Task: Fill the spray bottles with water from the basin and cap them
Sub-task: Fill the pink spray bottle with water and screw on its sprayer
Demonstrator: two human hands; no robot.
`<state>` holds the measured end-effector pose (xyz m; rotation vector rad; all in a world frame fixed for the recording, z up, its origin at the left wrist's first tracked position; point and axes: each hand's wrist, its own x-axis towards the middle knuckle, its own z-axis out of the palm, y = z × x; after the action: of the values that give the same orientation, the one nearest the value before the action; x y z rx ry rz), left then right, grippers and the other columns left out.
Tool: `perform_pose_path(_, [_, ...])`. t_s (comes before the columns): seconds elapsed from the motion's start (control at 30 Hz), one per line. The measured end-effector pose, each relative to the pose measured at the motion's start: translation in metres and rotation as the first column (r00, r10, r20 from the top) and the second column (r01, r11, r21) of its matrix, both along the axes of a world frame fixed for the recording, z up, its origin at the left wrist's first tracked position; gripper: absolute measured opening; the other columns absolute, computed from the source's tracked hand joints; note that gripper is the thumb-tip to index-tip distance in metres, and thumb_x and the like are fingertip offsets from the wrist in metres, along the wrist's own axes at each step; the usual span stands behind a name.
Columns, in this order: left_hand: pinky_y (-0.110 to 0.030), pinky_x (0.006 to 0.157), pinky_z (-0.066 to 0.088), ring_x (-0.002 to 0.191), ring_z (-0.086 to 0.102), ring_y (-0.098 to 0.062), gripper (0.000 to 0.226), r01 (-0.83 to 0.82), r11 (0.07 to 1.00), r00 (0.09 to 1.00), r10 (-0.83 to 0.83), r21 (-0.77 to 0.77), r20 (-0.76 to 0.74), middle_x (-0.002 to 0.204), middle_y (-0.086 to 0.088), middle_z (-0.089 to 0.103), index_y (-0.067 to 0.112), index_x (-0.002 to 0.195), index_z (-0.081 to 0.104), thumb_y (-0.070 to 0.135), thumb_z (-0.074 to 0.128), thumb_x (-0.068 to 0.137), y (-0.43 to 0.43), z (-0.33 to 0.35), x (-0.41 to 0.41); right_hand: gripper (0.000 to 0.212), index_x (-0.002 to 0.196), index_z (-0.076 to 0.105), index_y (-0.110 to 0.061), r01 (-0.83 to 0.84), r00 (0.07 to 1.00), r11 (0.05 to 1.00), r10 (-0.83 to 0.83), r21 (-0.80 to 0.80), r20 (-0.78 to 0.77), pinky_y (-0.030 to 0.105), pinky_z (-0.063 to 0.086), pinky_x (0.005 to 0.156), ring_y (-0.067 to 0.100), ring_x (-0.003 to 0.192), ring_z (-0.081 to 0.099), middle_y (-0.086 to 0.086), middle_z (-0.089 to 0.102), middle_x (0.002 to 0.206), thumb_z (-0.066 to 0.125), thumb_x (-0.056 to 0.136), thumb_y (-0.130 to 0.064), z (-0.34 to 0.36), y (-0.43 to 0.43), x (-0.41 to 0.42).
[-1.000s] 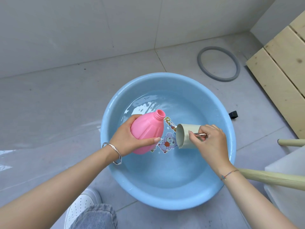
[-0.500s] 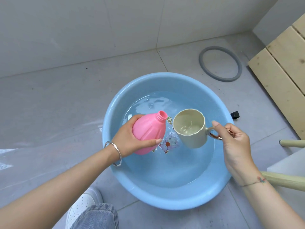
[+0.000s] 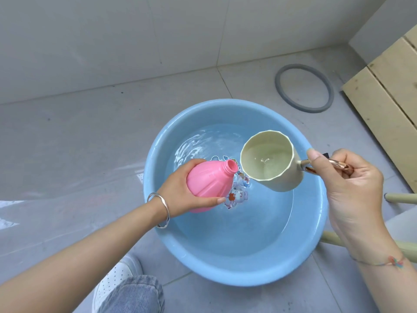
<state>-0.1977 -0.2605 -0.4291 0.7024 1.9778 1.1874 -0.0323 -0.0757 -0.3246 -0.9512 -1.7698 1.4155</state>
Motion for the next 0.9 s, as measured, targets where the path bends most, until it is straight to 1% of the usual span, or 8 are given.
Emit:
perform_pose_path(0.03, [-0.008,0.073,0.045,0.092,0.061,0.005,0.086,0.0,1.0,1.0,0.0,0.005,0.001,0.106,0.021,0.062,0.042,0.116,0.052,0.065,0.083,0.039,0.0,0.0,0.0,0.051,0.049,0.039,-0.019,-0.008,1.0,1.0,0.008,0.014,0.023,0.031,0.033,0.064,0.025,0.063,0.035,-0.007,0.027,0.046,0.076,0.065,-0.05,0.002,-0.001,0.0])
perform_pose_path(0.1, [-0.008,0.074,0.046,0.092,0.062,0.004,0.085,0.001,1.0,1.0,-0.001,0.014,-0.001,0.106,0.022,0.062,0.042,0.116,0.052,0.064,0.084,0.04,0.0,-0.001,0.0,0.059,0.053,0.036,-0.014,-0.007,0.998,0.999,0.004,0.048,0.061,0.027,0.029,0.057,0.021,0.059,0.035,0.006,0.027,0.051,0.079,0.062,-0.054,0.004,-0.004,0.0])
perform_pose_path(0.2, [-0.013,0.077,0.048,0.094,0.062,0.003,0.086,0.0,1.0,1.0,0.0,0.005,-0.007,0.107,0.022,0.062,0.044,0.117,0.051,0.066,0.083,0.04,0.0,-0.002,0.0,0.052,0.054,0.037,-0.011,-0.014,0.995,0.99,0.0,0.137,0.101,0.021,0.024,0.049,0.009,0.049,0.026,-0.006,0.028,0.048,0.075,0.067,-0.045,0.007,-0.006,-0.001])
perform_pose_path(0.37, [-0.012,0.076,0.047,0.093,0.061,0.004,0.084,0.001,1.0,1.0,-0.001,0.002,-0.018,0.105,0.023,0.062,0.046,0.114,0.051,0.067,0.081,0.039,0.0,-0.001,0.0,0.049,0.054,0.037,-0.011,-0.041,0.99,0.965,0.005,0.259,0.139,0.022,0.024,0.048,0.008,0.049,0.027,-0.004,0.03,0.05,0.071,0.071,-0.042,0.01,-0.008,-0.003])
perform_pose_path(0.53, [-0.012,0.076,0.047,0.092,0.06,0.005,0.083,0.003,1.0,0.999,-0.003,-0.003,-0.032,0.104,0.024,0.061,0.046,0.113,0.051,0.067,0.082,0.039,-0.001,-0.001,0.0,0.048,0.057,0.039,-0.001,-0.076,0.988,0.931,0.023,0.357,0.15,0.016,0.023,0.049,0.008,0.049,0.028,0.002,0.031,0.055,0.073,0.076,-0.03,0.014,-0.009,-0.002])
perform_pose_path(0.6, [-0.01,0.075,0.046,0.092,0.06,0.006,0.082,0.002,1.0,0.999,-0.002,-0.002,-0.035,0.103,0.026,0.061,0.047,0.112,0.051,0.067,0.081,0.039,-0.001,-0.001,0.0,0.046,0.056,0.038,-0.004,-0.083,0.988,0.918,0.025,0.387,0.152,0.015,0.023,0.05,0.008,0.05,0.029,0.002,0.032,0.056,0.072,0.076,-0.027,0.016,-0.009,-0.002])
perform_pose_path(0.8, [-0.017,0.08,0.049,0.095,0.06,0.004,0.084,0.008,1.0,0.999,-0.008,-0.01,-0.048,0.106,0.024,0.061,0.046,0.114,0.05,0.068,0.082,0.039,-0.002,-0.003,0.0,0.044,0.055,0.037,-0.009,-0.101,0.988,0.872,0.031,0.48,0.152,0.012,0.024,0.051,0.003,0.052,0.032,-0.007,0.033,0.055,0.072,0.078,-0.022,0.017,-0.01,-0.005])
perform_pose_path(0.9, [-0.016,0.08,0.048,0.095,0.06,0.004,0.085,0.008,1.0,0.999,-0.009,-0.01,-0.053,0.107,0.023,0.06,0.044,0.115,0.051,0.069,0.081,0.039,-0.002,-0.003,0.0,0.044,0.055,0.037,-0.008,-0.113,0.988,0.852,0.04,0.511,0.151,0.012,0.025,0.053,0.003,0.054,0.032,-0.003,0.035,0.059,0.073,0.079,-0.02,0.017,-0.01,-0.004])
